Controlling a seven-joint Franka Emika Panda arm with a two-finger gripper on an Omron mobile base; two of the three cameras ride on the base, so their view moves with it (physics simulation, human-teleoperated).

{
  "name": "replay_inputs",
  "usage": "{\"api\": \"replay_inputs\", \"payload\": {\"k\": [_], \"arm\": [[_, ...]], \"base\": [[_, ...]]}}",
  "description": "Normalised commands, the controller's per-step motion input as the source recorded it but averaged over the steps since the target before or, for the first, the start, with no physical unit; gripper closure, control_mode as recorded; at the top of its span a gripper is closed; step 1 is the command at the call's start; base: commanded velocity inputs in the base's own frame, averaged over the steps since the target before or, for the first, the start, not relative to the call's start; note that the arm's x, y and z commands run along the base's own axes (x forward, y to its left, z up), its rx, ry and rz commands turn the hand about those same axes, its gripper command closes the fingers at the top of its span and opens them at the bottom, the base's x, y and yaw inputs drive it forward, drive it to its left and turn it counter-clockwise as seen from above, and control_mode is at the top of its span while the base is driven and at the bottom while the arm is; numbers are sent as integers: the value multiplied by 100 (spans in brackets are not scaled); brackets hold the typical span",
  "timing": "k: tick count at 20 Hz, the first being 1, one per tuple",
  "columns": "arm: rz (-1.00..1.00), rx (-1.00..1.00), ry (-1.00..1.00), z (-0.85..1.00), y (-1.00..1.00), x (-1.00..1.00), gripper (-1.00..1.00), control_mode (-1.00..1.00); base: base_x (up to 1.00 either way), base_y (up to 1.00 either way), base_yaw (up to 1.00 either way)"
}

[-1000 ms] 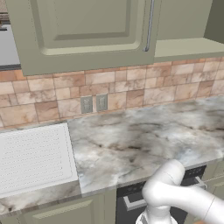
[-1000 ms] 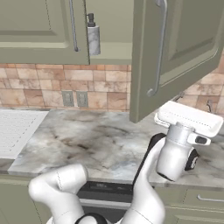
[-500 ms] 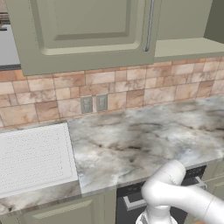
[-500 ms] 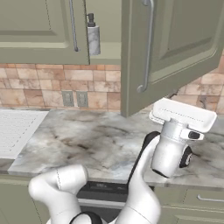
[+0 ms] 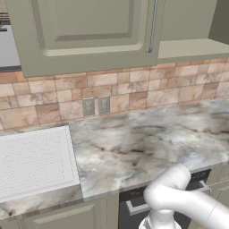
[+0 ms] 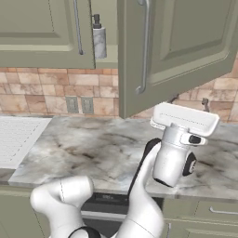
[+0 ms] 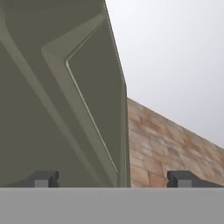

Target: Pick up the dish brush and soap dispenser from the sink, and place them back in the cabinet, and close the cabinet doors.

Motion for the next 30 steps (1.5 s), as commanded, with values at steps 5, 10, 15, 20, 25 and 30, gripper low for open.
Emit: {"api": "replay_inputs", "payload": {"k": [5,10,15,20,25,30], "arm": [[-4,-9,-4,4,30,8,-100,-100],[-5,-6,-2,12,26,16,-100,-100],[-5,-5,0,15,25,23,-100,-100],[-6,-6,0,9,28,24,-100,-100],[-5,-6,0,8,29,23,-100,-100],[-5,-5,0,11,26,23,-100,-100]], "base": [[0,0,0],[0,0,0],[0,0,0],[0,0,0],[0,0,0],[0,0,0]]}}
